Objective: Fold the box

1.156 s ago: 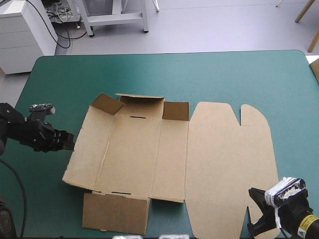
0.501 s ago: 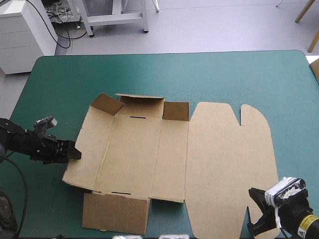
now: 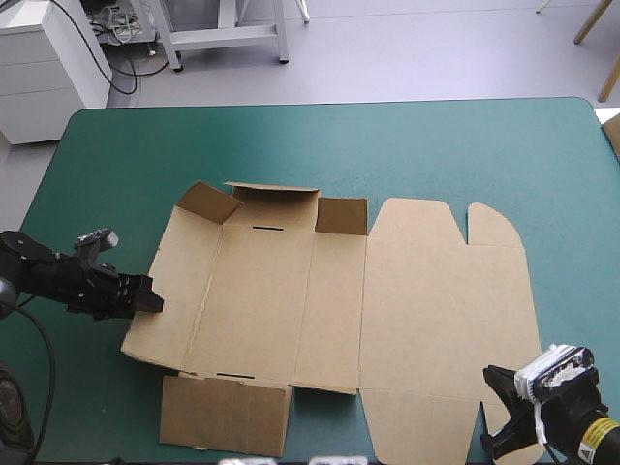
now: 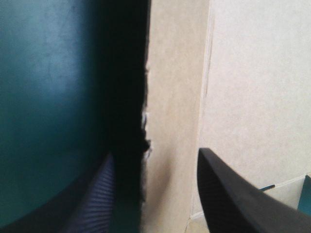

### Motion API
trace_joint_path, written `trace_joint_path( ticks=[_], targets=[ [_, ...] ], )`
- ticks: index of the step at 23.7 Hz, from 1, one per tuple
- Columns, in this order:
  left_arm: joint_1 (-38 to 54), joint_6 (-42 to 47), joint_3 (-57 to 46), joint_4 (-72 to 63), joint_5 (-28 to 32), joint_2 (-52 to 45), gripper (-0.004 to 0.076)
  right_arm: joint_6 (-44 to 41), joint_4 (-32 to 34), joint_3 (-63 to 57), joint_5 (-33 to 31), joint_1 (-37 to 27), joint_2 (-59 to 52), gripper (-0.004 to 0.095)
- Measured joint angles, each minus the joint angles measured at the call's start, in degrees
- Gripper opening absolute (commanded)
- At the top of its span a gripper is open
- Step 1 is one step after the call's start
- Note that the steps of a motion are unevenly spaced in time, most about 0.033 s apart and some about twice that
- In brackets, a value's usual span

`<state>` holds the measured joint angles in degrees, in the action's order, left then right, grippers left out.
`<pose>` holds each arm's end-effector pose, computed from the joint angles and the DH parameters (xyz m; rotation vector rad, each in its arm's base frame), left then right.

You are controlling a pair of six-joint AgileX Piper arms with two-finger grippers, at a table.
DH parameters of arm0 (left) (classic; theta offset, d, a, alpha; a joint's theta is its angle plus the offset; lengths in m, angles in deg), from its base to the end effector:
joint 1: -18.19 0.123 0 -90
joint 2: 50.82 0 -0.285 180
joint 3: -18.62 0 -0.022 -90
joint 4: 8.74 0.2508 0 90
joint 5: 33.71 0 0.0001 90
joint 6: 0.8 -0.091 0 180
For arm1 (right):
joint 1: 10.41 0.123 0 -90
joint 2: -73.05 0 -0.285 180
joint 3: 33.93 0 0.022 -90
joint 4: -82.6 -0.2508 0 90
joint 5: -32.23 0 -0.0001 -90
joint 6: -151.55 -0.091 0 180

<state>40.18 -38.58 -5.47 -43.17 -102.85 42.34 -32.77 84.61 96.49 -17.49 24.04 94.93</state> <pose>0.2455 0.0473 0.2351 0.0342 2.8607 -0.7763 0.0378 0.0229 0.2827 -0.5629 2.0600 0.3597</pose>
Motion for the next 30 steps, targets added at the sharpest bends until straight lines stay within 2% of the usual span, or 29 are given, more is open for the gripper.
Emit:
trace_joint_path(
  ticks=[3, 5, 6, 8, 25, 27, 30],
  targets=[
    [-1.17, 0.00, 0.00, -0.77, 0.11, 0.87, 0.0290, 0.00, 0.00, 0.00, 0.00, 0.00, 0.00, -0.0021],
    [-1.85, -0.51, 0.00, -1.87, 0.13, 1.33, 0.0192, 0.00, 0.00, 0.00, 0.00, 0.00, 0.00, -0.0021],
    [-1.99, -0.50, 0.00, -1.86, 0.13, 1.33, 0.0087, 0.00, 0.00, 0.00, 0.00, 0.00, 0.00, -0.0021],
    [-2.29, -0.64, -0.04, -1.87, 0.13, 1.33, -0.0004, 0.00, 0.00, 0.00, 0.00, 0.00, 0.00, -0.0021],
    [-2.29, -1.05, -0.04, -3.22, -0.83, 1.33, 0.0020, -0.06, 0.00, 0.00, 0.00, 0.00, 0.00, -0.0021],
    [-2.29, -1.05, -0.04, -3.22, -0.83, 1.33, 0.0069, -0.18, 0.00, 0.00, 0.00, 0.00, 0.00, -0.0021],
    [-2.29, -1.19, 0.01, -2.94, -0.59, 1.33, 0.0235, -0.18, 0.00, 0.00, 0.00, 0.00, 0.00, -0.0021]
  ],
)
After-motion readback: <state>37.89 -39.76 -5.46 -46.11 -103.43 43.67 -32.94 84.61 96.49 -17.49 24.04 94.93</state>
